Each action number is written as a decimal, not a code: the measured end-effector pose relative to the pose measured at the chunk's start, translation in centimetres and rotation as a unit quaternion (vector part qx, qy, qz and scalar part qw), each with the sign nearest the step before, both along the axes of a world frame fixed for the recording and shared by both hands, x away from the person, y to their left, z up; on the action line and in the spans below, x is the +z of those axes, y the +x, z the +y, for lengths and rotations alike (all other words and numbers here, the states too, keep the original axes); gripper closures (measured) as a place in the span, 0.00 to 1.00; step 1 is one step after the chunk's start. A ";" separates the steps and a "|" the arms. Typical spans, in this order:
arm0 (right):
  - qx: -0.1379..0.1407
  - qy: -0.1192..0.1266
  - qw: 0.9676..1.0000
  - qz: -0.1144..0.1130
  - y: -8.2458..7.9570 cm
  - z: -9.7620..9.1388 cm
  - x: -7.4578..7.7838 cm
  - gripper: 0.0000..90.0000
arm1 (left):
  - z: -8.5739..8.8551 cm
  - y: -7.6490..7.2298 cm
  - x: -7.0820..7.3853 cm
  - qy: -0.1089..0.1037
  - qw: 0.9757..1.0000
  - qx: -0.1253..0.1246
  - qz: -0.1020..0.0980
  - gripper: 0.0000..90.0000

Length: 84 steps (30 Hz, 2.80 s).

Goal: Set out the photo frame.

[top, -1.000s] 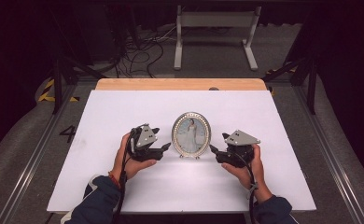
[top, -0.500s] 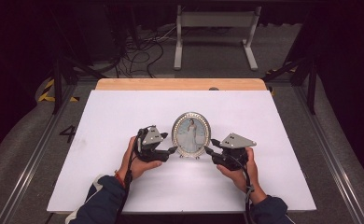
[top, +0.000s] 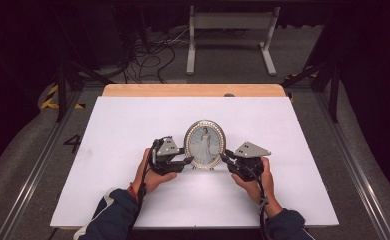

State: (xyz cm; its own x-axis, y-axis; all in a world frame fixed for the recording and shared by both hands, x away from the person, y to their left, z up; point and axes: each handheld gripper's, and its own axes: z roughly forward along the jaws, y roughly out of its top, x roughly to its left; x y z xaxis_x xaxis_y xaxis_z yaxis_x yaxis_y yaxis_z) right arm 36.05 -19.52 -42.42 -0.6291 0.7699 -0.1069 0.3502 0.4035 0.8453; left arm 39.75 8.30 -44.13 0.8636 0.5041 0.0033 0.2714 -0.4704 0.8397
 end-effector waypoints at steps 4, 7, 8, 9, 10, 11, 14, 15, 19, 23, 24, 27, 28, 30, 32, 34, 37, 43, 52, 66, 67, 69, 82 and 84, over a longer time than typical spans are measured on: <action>0.001 0.005 1.000 0.002 0.2 -0.1 0.0 0.85 | -0.1 -0.1 0.0 0.008 1.000 0.000 -0.006 0.64; 0.001 0.000 1.000 0.000 0.1 0.0 0.0 0.84 | -0.1 -0.2 0.0 0.013 1.000 0.002 -0.010 0.65; 0.001 -0.001 1.000 0.000 0.1 0.0 0.0 0.83 | 0.0 -0.2 0.1 0.015 1.000 0.002 -0.012 0.65; 0.001 -0.003 1.000 -0.001 0.0 0.0 0.1 0.80 | 0.0 -0.2 0.2 0.016 1.000 0.004 -0.014 0.64; 0.001 -0.006 1.000 -0.004 -0.1 0.0 0.1 0.78 | 0.2 -0.3 0.3 0.016 1.000 0.006 -0.015 0.64; 0.002 -0.008 1.000 -0.006 -0.2 0.0 0.3 0.78 | 0.3 -0.3 0.4 0.018 1.000 0.008 -0.019 0.62; 0.005 -0.021 1.000 -0.020 -0.6 -0.2 0.7 0.72 | 0.8 -0.5 0.7 0.023 0.999 0.012 -0.026 0.61; 0.005 -0.025 0.999 -0.022 -0.6 -0.2 0.7 0.70 | 0.9 -0.6 0.8 0.023 0.999 0.013 -0.027 0.60; 0.009 -0.037 0.999 -0.031 -0.9 -0.5 1.1 0.64 | 1.3 -1.1 1.2 0.036 0.998 0.013 -0.042 0.57; 0.018 -0.053 0.998 -0.032 -1.2 -0.7 1.3 0.62 | 1.5 -1.5 1.5 0.044 0.998 0.008 -0.052 0.53; 0.019 -0.053 0.998 -0.032 -1.2 -0.8 1.4 0.60 | 1.5 -1.6 1.5 0.050 0.997 0.007 -0.054 0.52; 0.019 -0.057 0.998 -0.032 -1.4 -1.2 1.5 0.58 | 1.6 -1.8 1.6 0.062 0.996 0.008 -0.056 0.48; 0.018 -0.057 0.998 -0.032 -1.4 -1.3 1.5 0.57 | 1.8 -1.8 1.6 0.068 0.996 0.009 -0.058 0.46; 0.015 -0.058 0.998 -0.030 -1.4 -1.6 1.6 0.53 | 2.1 -1.9 1.7 0.075 0.995 0.015 -0.059 0.43; 0.012 -0.061 0.998 -0.030 -1.4 -1.7 1.6 0.52 | 2.3 -2.0 1.7 0.080 0.995 0.015 -0.059 0.40; 0.013 -0.063 0.998 -0.028 -1.4 -2.0 1.6 0.49 | 2.7 -2.0 1.7 0.083 0.995 0.016 -0.058 0.38; 0.009 -0.067 0.997 -0.027 -1.4 -2.4 1.6 0.44 | 3.1 -2.0 1.8 0.084 0.995 0.024 -0.056 0.35; 0.000 -0.077 0.997 -0.026 -1.7 -2.8 1.5 0.37 | 3.9 -2.5 1.6 0.091 0.993 0.025 -0.065 0.25; -0.001 -0.094 0.995 -0.026 -2.3 -3.3 1.2 0.35 | 5.1 -3.2 1.4 0.097 0.993 0.025 -0.068 0.19; -0.009 -0.101 0.994 -0.026 -3.1 -5.1 0.8 0.30 | 6.8 -3.9 1.0 0.107 0.991 0.037 -0.068 0.16; -0.011 -0.098 0.995 -0.030 -3.1 -5.2 0.8 0.30 | 6.9 -4.0 1.0 0.106 0.991 0.039 -0.068 0.15; -0.010 -0.093 0.995 -0.036 -3.2 -5.3 1.0 0.30 | 7.3 -4.1 1.0 0.104 0.992 0.038 -0.068 0.15; -0.011 -0.090 0.995 -0.037 -3.4 -5.5 0.9 0.29 | 9.3 -5.2 0.9 0.090 0.992 0.057 -0.074 0.15; -0.013 -0.096 0.995 -0.037 -3.6 -5.8 0.7 0.29 | 9.7 -5.4 0.9 0.089 0.992 0.058 -0.072 0.14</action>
State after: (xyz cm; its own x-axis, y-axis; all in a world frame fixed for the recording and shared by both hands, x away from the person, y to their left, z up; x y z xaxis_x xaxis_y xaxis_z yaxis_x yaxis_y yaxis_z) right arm 32.43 -25.34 -41.69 -0.5941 0.7469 -0.2988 0.3018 0.5512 0.7779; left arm 34.40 17.95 -43.25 0.7836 0.5806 0.2211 0.2152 -0.5875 0.7801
